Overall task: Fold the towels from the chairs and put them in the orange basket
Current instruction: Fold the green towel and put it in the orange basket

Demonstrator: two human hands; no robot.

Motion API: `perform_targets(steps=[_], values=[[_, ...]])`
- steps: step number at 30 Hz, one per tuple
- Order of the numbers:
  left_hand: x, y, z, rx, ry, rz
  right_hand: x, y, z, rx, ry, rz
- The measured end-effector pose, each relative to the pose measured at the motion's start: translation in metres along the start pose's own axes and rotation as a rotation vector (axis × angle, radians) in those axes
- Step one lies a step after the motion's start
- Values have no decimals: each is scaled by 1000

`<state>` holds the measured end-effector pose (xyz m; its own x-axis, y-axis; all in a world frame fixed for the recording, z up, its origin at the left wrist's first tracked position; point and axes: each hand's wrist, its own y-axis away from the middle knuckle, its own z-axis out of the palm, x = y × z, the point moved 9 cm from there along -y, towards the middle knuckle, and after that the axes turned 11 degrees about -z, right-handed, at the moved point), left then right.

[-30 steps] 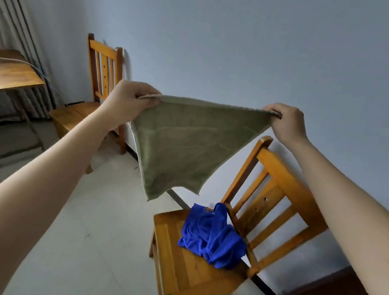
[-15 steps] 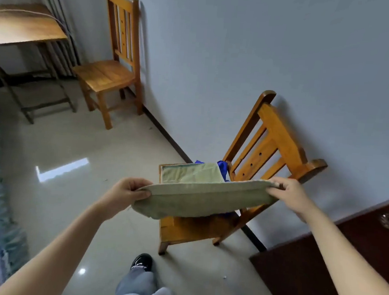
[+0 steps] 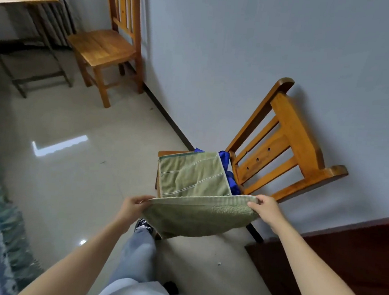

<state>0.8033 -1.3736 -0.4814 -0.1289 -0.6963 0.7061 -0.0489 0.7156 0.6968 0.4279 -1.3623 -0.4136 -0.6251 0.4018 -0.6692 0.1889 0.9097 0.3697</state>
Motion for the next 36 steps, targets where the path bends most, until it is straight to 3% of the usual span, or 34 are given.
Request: perform_targets(steps=[11,16,22,33,36], values=[[54,-135,-1,-84,-59,-113,-39,-130,11,71,138,112],[61,-198,-11,11,25,-174,-41,-189,22,165,152,148],[60,-259,-7,132,229,-230,-47,-267,33,251,187,62],[27,-392,13,251,80,-204,15,-396,98,302,276,-32],[12,-410,24,266,70,-244,29,-433,116,167,419,-36]])
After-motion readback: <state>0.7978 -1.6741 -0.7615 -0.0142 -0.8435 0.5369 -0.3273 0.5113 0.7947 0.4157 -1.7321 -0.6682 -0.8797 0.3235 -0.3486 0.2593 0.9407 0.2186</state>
